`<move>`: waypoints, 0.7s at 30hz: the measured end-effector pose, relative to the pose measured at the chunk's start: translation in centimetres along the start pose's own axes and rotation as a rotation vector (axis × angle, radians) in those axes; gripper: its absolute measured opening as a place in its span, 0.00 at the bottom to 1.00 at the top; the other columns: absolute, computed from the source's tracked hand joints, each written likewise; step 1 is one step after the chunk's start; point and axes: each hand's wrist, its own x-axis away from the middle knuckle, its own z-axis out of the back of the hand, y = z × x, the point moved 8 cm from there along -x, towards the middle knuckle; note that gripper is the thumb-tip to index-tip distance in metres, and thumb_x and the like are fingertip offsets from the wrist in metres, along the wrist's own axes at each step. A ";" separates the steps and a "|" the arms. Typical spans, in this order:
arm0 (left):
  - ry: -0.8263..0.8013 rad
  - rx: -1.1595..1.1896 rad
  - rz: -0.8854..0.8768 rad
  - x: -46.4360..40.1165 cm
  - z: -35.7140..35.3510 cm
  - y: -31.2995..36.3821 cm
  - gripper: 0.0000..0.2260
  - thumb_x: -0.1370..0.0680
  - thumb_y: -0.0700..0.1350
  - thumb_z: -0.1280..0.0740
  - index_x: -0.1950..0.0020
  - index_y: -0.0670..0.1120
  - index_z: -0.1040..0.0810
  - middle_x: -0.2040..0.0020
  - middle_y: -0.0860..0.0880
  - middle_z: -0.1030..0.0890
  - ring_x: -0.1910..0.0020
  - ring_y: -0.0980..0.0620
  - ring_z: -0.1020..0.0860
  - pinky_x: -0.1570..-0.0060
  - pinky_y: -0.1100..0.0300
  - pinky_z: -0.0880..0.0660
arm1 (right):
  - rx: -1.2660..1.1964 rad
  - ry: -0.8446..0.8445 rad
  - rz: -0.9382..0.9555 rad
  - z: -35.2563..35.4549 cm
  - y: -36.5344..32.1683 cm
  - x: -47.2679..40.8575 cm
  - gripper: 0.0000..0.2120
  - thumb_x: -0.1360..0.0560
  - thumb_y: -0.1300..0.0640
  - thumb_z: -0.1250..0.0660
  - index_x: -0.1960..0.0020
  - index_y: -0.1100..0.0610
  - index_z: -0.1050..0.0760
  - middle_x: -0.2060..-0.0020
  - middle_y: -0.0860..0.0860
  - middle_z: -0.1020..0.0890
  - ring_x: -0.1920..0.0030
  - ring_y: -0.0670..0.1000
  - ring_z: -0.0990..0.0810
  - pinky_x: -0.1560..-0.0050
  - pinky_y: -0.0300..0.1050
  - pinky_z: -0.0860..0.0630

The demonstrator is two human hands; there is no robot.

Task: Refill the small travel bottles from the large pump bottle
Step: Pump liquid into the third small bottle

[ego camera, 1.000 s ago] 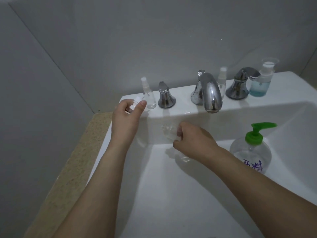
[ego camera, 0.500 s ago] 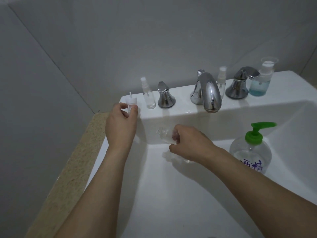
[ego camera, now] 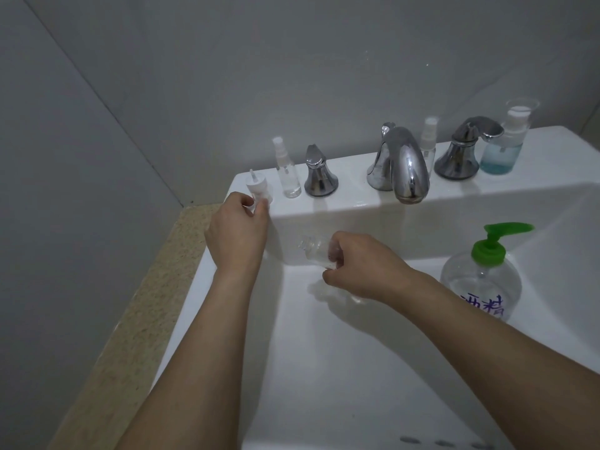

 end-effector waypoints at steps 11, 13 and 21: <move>-0.020 -0.029 -0.059 0.9 0.4 0.8 0.16 0.25 0.55 0.35 0.42 0.48 0.22 0.56 0.54 0.20 0.51 0.49 0.22 0.45 0.49 0.26 | -0.015 -0.031 -0.018 -0.5 0.6 -0.2 0.10 0.32 0.51 0.30 0.55 0.50 0.29 0.58 0.46 0.21 0.57 0.50 0.22 0.57 0.44 0.25; -0.025 0.009 -0.065 1.8 0.5 0.9 0.16 0.25 0.54 0.34 0.41 0.48 0.23 0.54 0.54 0.20 0.51 0.50 0.22 0.47 0.52 0.25 | -0.036 -0.027 -0.033 -0.3 1.1 -0.1 0.10 0.32 0.52 0.30 0.55 0.51 0.29 0.58 0.46 0.21 0.58 0.50 0.22 0.57 0.44 0.24; -0.266 -0.146 -0.126 6.0 1.2 1.4 0.17 0.23 0.54 0.35 0.38 0.47 0.24 0.44 0.51 0.21 0.46 0.50 0.23 0.53 0.60 0.30 | -0.179 0.031 -0.144 1.7 2.8 3.5 0.10 0.33 0.53 0.29 0.55 0.53 0.28 0.58 0.46 0.24 0.59 0.49 0.24 0.63 0.42 0.30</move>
